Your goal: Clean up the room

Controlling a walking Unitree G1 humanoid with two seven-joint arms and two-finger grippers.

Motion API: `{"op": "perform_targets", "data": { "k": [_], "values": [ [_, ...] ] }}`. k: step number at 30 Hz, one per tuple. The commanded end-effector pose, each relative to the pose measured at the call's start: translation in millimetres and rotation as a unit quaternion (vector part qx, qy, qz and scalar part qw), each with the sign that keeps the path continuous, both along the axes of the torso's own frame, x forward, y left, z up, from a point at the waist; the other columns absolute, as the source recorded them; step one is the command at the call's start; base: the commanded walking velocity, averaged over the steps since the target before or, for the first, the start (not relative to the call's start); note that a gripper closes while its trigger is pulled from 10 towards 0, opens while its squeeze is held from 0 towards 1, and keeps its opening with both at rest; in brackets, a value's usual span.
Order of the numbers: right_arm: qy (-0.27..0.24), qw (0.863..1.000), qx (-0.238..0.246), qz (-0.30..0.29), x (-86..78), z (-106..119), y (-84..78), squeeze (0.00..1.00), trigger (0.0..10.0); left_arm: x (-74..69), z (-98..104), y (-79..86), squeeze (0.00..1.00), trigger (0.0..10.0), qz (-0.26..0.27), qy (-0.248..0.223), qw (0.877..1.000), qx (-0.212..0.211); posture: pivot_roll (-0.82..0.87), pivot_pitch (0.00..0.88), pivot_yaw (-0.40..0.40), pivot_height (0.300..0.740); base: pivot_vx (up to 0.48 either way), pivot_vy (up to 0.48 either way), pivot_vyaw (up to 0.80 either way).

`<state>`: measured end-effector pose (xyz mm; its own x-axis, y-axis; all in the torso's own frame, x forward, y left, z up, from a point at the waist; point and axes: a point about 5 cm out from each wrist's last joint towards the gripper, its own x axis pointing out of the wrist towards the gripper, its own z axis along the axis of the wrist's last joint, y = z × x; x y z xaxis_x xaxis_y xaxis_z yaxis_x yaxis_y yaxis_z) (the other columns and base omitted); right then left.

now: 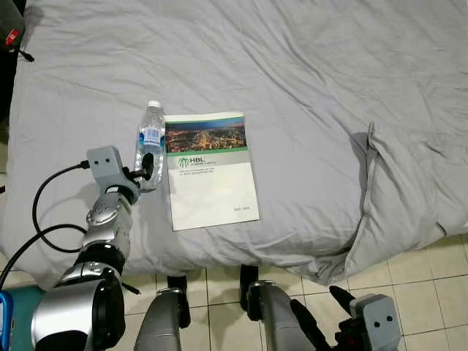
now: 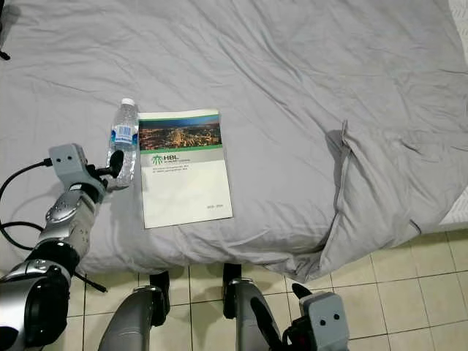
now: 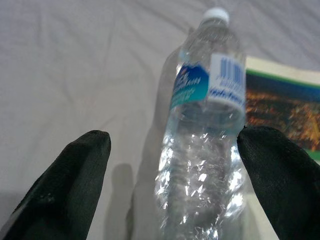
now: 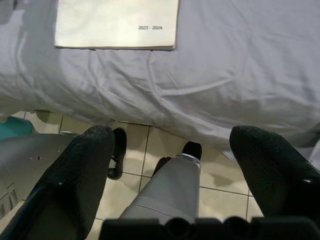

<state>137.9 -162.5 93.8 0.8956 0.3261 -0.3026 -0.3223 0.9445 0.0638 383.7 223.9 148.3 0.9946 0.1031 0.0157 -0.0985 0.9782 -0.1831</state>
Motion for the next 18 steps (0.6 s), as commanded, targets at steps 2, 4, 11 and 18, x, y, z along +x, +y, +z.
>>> {"op": "perform_targets", "data": {
  "k": [2,4,11,18],
  "values": [
    [0.025,1.0,-0.006,-0.01,-10.2,-5.2,-2.5,0.0,10.0,-6.0,-18.9,-2.3,0.0,10.0,-0.001,0.029,0.999,-0.023,-0.26,0.655,-0.092,0.74,0.0,0.0,0.0],
    [0.025,1.0,-0.005,-0.012,-10.5,-5.4,-1.4,0.0,10.0,-7.7,-24.9,-4.6,0.0,10.0,-0.005,0.041,0.999,-0.021,-0.26,0.657,-0.087,0.74,0.0,0.0,0.0],
    [0.03,0.999,-0.005,-0.012,-12.1,-7.1,-0.5,0.0,10.0,-13.8,-47.1,-18.9,0.0,10.0,-0.036,0.096,0.995,-0.009,-0.27,0.661,-0.088,0.74,0.0,0.0,0.0],
    [0.031,0.999,-0.007,-0.01,-11.1,-7.2,0.5,0.0,10.0,-17.5,-58.0,-23.1,0.0,10.0,-0.043,0.131,0.99,0.006,-0.28,0.657,-0.09,0.74,0.0,0.0,0.0]
  ]
}}
